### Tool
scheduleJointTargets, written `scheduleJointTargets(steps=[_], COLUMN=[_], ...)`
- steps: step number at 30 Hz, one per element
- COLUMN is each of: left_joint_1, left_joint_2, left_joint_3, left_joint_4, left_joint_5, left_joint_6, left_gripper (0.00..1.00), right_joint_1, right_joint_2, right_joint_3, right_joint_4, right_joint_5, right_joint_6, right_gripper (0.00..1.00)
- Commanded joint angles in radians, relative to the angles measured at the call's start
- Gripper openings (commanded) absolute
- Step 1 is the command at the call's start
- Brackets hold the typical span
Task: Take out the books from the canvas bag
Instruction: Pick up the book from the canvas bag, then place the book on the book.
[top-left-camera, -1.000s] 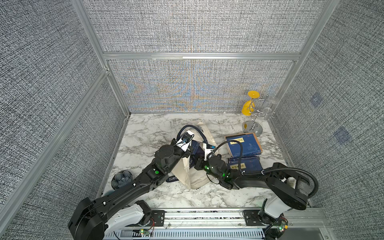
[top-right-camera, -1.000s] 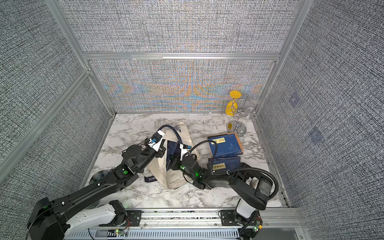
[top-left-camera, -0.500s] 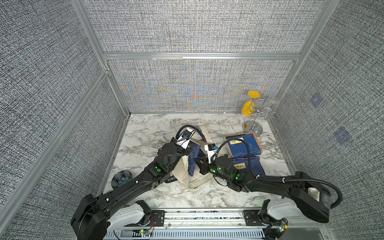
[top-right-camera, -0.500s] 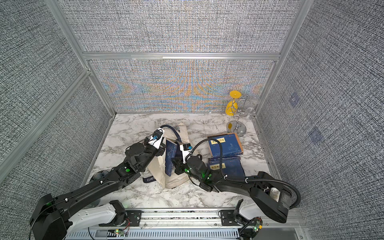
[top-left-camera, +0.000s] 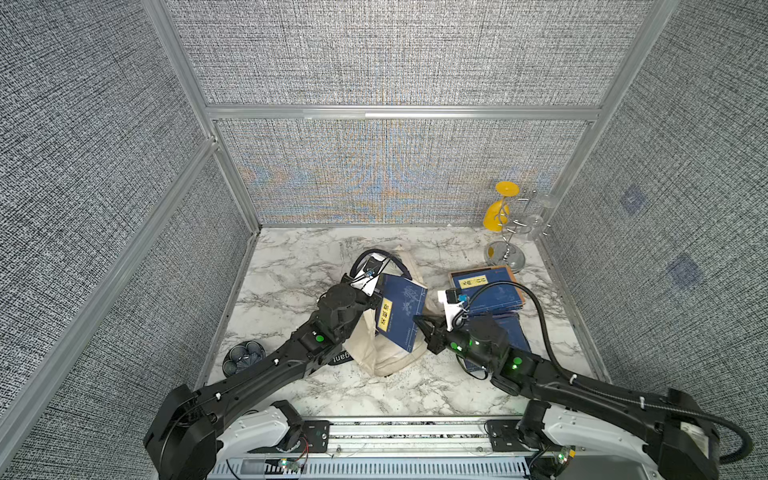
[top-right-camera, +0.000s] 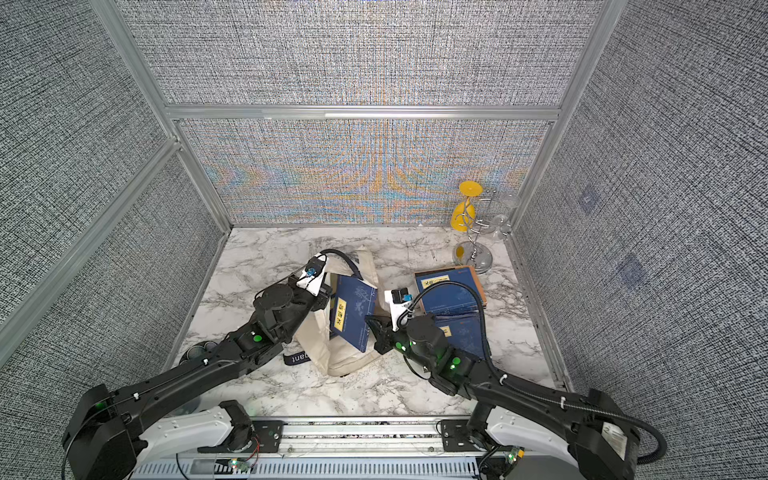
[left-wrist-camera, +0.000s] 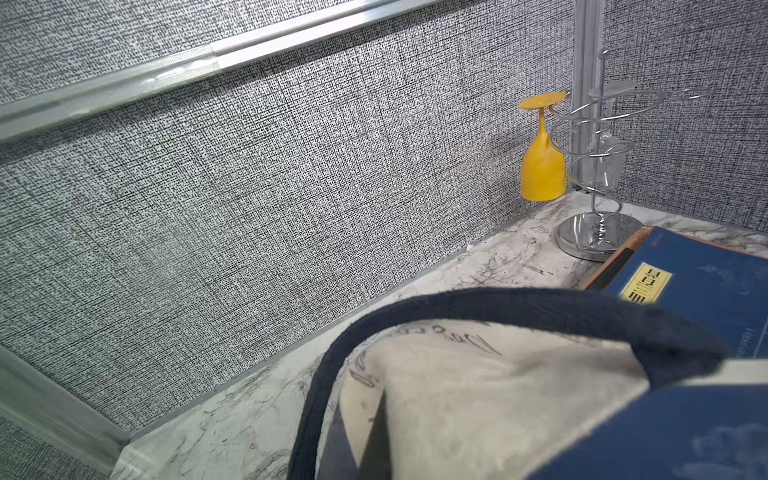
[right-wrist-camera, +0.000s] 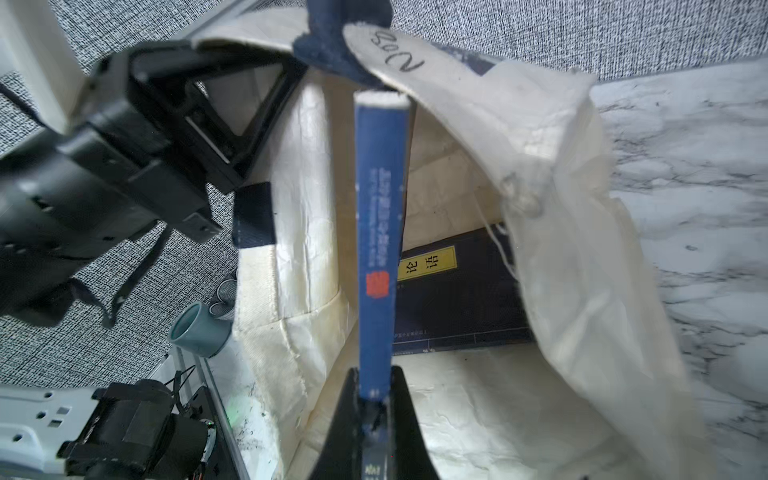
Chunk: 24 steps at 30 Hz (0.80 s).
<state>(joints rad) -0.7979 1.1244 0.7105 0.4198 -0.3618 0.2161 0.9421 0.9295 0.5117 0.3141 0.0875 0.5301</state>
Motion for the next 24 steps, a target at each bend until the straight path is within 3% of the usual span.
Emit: scheduleJointTargets(steps=[1, 8, 18, 22, 24], left_joint_1=[0.004, 0.007, 0.012, 0.014, 0.014], left_joint_2=[0.007, 0.021, 0.024, 0.026, 0.03], left_joint_3=[0.009, 0.02, 0.025, 0.028, 0.032], left_joint_4=[0.009, -0.008, -0.016, -0.023, -0.031], left_joint_5=[-0.034, -0.047, -0.052, -0.051, -0.046], left_joint_6=[-0.009, -0.015, -0.009, -0.012, -0.016], left_gripper=[0.0, 0.0, 0.0, 0.0, 0.0], right_joint_1=[-0.003, -0.013, -0.017, -0.017, -0.019], right_joint_2=[-0.083, -0.268, -0.394, -0.486, -0.519], right_joint_3=[0.003, 0.001, 0.0, -0.001, 0.022], right_joint_4=[-0.057, -0.165, -0.274, -0.345, -0.446], right_joint_5=[0.041, 0.101, 0.142, 0.264, 0.386], right_joint_6=[-0.061, -0.091, -0.067, -0.036, 0.018], right_gripper=[0.0, 0.0, 0.0, 0.0, 0.0])
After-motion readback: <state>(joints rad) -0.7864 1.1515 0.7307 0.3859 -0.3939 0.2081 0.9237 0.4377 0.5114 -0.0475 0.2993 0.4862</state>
